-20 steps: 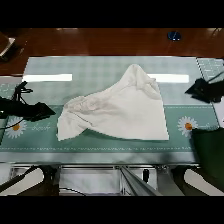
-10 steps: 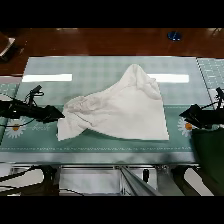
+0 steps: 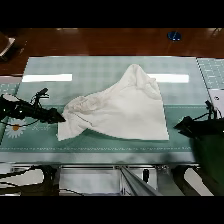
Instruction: Fold the shirts.
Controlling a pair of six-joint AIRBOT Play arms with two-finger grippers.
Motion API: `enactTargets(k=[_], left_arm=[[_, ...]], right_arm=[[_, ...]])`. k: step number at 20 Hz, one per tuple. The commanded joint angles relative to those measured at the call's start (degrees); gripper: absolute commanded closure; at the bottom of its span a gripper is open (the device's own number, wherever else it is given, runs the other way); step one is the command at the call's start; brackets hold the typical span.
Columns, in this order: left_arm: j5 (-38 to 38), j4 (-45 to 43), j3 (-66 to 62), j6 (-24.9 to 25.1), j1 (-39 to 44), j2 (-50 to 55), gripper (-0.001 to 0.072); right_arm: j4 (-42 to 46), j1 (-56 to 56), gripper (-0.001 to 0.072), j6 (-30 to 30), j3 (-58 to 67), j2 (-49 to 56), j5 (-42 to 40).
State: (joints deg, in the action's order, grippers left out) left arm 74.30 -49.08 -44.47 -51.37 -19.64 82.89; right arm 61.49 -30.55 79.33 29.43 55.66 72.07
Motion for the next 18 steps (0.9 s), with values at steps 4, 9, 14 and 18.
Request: enactTargets(k=[4,9,14,18], left_arm=[[-0.2,-0.4,0.0,0.1,-0.1,0.1,0.0690],[-0.2,-0.3,0.0,0.1,-0.1,0.1,0.0690],[-0.3,-0.3,0.0,0.1,-0.1,0.1,0.0690],[-0.4,1.8,0.0,0.2,0.0,0.1,0.0690]], right_arm=[[0.4,2.6,0.0305,0.0,-7.1,0.0,0.7],[-4.6,4.7,0.0305,1.4,-7.1,0.4,-3.7],[-9.0,4.7,0.0305,0.4,-7.1,5.5,-5.6],[-15.6,4.7,0.0321,-1.7,-7.1,8.5,-8.8]])
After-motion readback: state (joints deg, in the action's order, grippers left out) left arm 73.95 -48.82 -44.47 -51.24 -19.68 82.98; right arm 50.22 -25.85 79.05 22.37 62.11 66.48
